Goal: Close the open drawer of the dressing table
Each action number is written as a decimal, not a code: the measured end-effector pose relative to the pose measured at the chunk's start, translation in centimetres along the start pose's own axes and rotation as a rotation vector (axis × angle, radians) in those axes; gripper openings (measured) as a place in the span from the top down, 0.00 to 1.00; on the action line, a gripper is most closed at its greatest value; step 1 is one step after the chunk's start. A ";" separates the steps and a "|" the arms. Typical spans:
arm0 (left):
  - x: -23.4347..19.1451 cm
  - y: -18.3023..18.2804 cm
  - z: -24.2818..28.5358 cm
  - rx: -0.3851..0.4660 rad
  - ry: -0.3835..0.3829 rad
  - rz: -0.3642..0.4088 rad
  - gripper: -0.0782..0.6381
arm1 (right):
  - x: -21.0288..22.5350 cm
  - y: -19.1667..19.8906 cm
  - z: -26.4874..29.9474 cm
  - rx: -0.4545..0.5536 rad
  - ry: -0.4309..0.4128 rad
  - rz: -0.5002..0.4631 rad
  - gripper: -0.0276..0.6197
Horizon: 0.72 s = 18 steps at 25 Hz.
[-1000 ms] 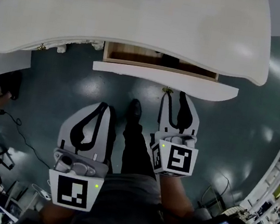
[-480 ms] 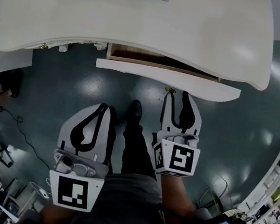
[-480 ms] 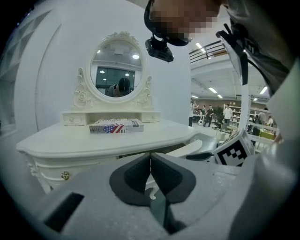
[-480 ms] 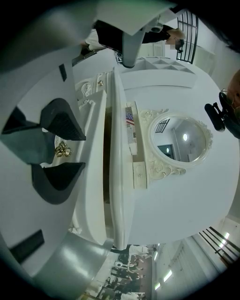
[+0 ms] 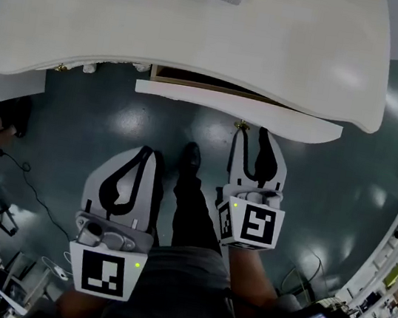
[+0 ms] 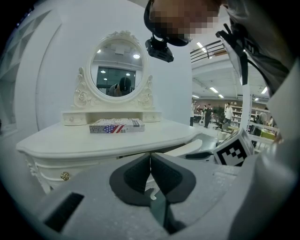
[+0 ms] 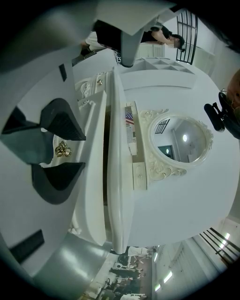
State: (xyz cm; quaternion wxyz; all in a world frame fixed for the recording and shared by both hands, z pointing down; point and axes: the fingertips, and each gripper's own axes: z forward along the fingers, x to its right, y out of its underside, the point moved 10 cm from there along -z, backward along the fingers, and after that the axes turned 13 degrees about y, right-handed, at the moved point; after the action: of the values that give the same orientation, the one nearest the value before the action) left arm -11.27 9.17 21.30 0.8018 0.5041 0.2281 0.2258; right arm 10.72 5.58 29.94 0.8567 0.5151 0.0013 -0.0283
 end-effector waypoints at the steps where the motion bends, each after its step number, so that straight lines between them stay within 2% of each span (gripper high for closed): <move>1: 0.0 0.0 0.0 0.000 -0.001 0.000 0.87 | 0.0 0.0 0.0 0.000 0.001 0.001 0.75; 18: -1.2 0.6 1.6 -0.012 -0.033 -0.012 0.87 | 0.3 0.0 3.1 -0.001 -0.006 -0.005 0.75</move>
State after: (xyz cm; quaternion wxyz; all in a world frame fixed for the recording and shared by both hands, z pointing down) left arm -11.32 7.57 22.65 0.8098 0.5014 0.2165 0.2143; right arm 10.94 2.84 31.41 0.8567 0.5148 0.0002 -0.0319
